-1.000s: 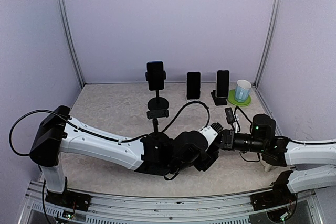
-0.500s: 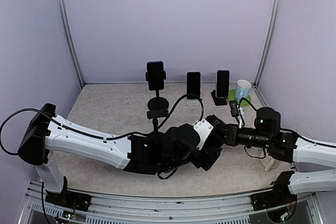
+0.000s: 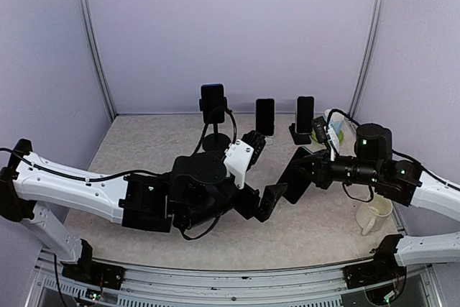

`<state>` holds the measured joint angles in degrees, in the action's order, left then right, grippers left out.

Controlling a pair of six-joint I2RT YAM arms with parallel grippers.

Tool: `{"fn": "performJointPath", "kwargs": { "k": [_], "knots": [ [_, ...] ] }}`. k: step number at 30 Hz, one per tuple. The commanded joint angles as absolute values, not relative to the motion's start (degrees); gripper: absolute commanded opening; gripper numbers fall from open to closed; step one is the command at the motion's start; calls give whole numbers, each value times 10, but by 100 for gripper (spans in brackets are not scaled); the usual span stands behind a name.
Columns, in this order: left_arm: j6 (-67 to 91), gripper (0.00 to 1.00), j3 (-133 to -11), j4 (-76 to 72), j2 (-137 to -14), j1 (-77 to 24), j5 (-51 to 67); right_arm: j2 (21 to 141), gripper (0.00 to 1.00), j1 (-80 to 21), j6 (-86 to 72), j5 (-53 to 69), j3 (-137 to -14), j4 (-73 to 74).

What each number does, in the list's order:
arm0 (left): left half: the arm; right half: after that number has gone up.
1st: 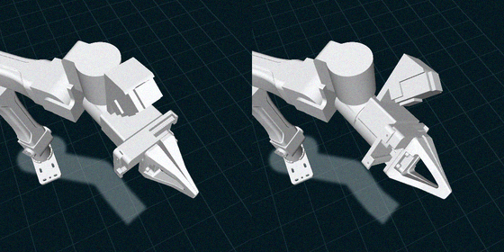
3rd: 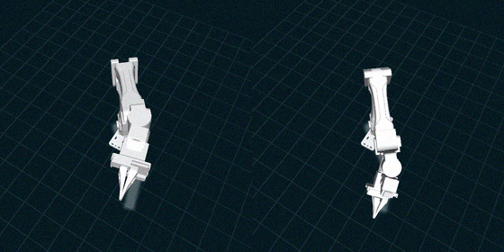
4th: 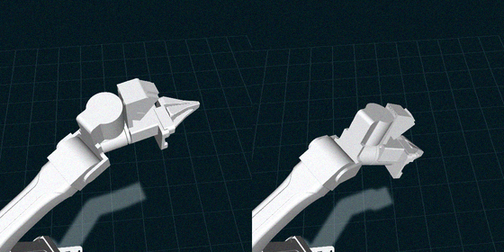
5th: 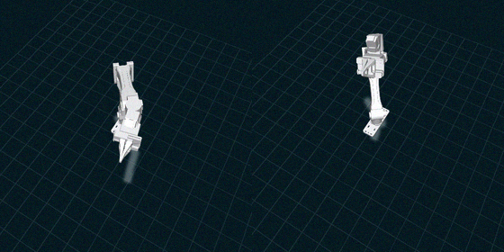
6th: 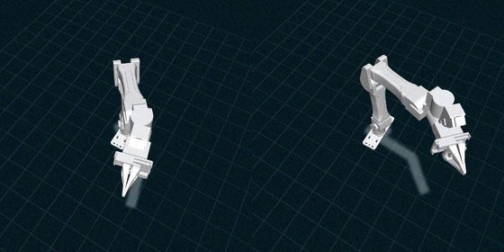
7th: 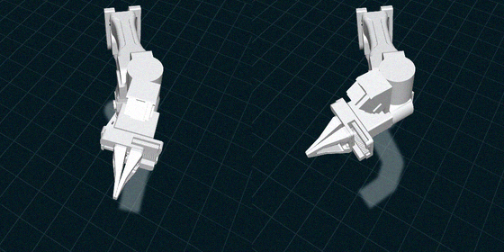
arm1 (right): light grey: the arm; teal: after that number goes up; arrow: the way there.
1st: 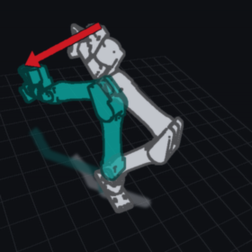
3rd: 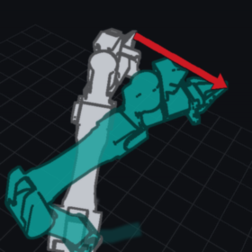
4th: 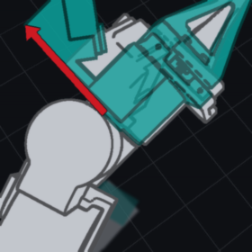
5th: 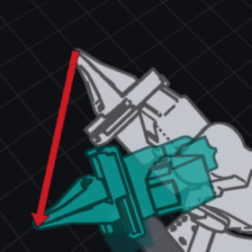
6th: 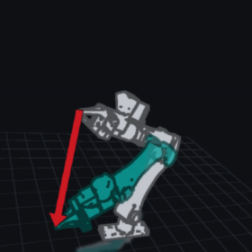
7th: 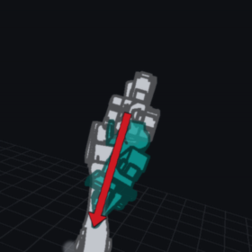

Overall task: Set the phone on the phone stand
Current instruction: Pass from the left arm to the right, then adjust the phone stand at the center of the board.

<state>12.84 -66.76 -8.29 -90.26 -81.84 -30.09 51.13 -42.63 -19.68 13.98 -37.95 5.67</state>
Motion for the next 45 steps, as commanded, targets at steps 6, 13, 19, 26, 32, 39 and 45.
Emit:
{"fn": "performJointPath", "kwargs": {
  "k": [6,13,19,26,32,39,45],
  "knots": [
    [186,99,-618,-28,-802,-822,-383,505,0,-424,-45,206,-444,103],
    [208,99,-586,20,-734,-814,-438,563,0,-424,-4,277,-533,160],
    [267,99,-555,71,-698,-779,-447,617,0,-424,22,324,-600,190],
    [288,94,-525,88,-682,-714,-387,627,0,-424,25,327,-627,171],
    [268,85,-519,77,-692,-657,-321,639,0,-424,26,381,-635,160],
    [241,74,-490,15,-678,-588,-162,642,0,-424,29,395,-641,158],
    [233,72,-492,14,-701,-567,-122,658,0,-425,26,418,-659,152]
  ]
}}
